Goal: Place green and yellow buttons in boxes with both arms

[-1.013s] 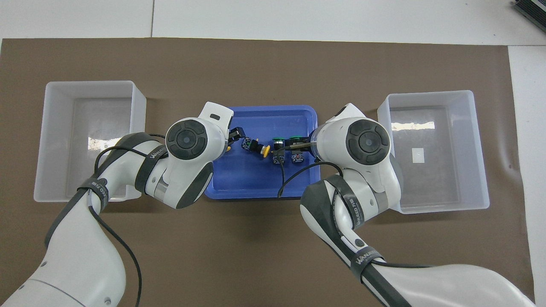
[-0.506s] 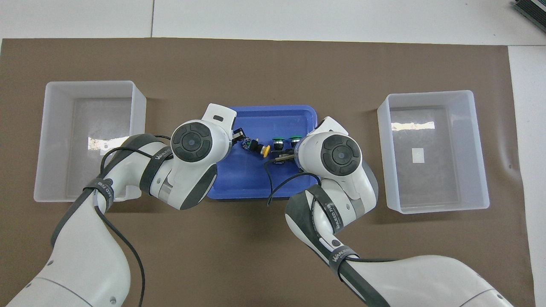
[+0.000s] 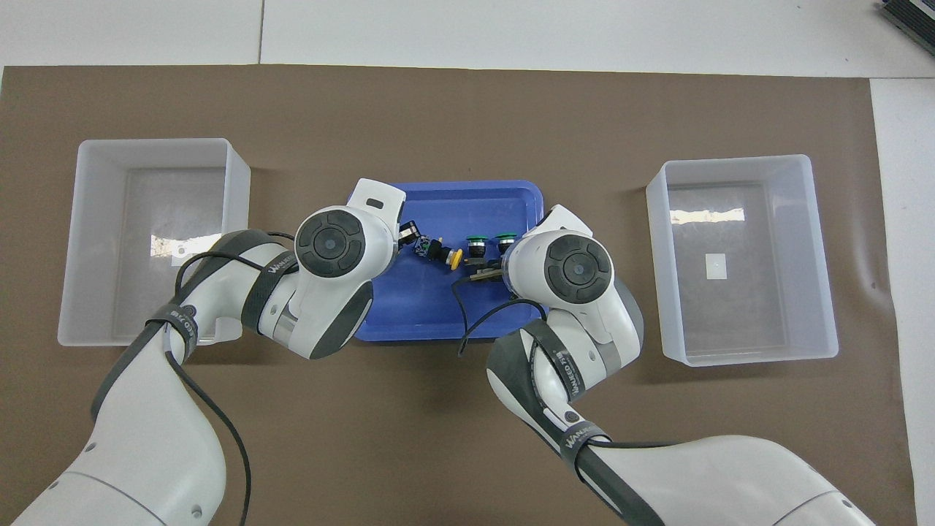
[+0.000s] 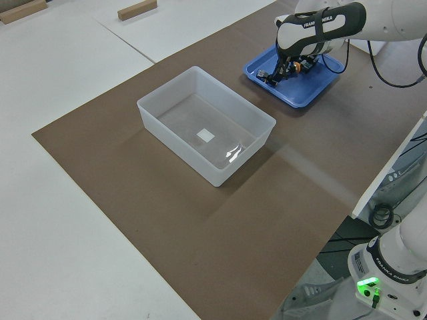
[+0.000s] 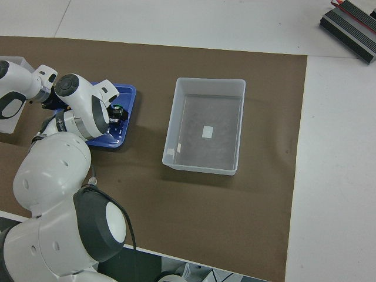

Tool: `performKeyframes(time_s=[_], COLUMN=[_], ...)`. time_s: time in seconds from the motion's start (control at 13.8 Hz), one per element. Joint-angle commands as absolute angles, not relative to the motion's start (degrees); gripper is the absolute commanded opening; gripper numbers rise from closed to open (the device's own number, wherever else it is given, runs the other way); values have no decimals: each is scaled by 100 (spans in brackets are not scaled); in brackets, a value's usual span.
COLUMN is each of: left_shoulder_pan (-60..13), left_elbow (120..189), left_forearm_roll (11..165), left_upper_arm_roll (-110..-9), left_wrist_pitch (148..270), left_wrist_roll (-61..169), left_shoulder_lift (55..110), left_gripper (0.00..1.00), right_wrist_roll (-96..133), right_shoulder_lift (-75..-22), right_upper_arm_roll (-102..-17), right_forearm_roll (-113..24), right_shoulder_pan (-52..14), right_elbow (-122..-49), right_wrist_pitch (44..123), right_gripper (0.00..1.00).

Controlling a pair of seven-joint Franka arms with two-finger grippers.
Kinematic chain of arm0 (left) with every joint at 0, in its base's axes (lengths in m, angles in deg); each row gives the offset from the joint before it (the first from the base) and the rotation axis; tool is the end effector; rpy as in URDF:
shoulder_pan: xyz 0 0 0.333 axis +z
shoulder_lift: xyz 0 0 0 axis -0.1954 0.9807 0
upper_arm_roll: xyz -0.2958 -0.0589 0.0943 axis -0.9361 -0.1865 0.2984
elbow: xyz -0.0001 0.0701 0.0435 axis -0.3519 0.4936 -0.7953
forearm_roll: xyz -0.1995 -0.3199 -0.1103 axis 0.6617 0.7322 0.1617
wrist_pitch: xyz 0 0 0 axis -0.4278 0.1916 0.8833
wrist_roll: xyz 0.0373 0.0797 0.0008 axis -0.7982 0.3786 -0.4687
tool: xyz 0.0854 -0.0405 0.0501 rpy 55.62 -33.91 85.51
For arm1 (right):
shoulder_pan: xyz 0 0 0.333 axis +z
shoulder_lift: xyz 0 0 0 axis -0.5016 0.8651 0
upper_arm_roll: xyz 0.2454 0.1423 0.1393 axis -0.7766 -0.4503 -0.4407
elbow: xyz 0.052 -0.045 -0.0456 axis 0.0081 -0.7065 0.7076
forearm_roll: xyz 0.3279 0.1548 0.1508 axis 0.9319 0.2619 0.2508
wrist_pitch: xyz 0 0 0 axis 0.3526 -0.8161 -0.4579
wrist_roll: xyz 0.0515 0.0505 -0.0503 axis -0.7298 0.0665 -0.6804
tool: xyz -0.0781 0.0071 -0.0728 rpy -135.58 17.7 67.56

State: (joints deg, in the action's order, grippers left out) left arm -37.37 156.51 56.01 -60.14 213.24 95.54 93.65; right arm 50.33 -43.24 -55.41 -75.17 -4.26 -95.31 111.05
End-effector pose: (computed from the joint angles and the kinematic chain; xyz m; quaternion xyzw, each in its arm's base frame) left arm 0.5508 -0.3135 0.3093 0.9768 0.1944 0.0818 0.0380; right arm 0.5502 0.3059 0.3060 -0.9943 -0.0466 -0.0806 0.0515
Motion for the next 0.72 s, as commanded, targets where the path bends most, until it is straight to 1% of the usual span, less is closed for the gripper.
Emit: performKeyframes(time_s=[0.0, 0.07, 0.14, 0.22, 0.43, 0.65], left_shoulder_pan=[-3852, -3852, -3843, -3834, -3790, -3589], left_elbow=[15500, 15377, 15220, 15061, 14867, 14560], left_forearm_roll=[5460, 5460, 5451, 5451, 5451, 5443], left_upper_arm_roll=[-5934, -5934, -5934, -5934, -5934, -5934], left_wrist_pitch=[21244, 21061, 20807, 20578, 20330, 19901], left_wrist_roll=[9702, 9702, 9693, 9693, 9649, 9527], left_shoulder_lift=[9435, 9444, 9453, 9461, 9435, 9251], left_gripper=[0, 0, 0, 0, 0, 0], right_wrist_roll=[5317, 5431, 5476, 5485, 5599, 5800], right_shoulder_lift=[-4452, -4452, -4452, -4452, -4452, -4461], right_upper_arm_roll=[-5545, -5545, -5545, -5545, -5545, -5554], right_forearm_roll=[-7696, -7696, -7696, -7696, -7696, -7696], right_shoulder_pan=[-453, -453, -453, -453, -453, -444], right_elbow=[-9682, -9682, -9682, -9682, -9682, -9691], right_wrist_pitch=[11217, 11217, 11217, 11217, 11217, 11208], right_gripper=[72, 65, 62, 62, 62, 62])
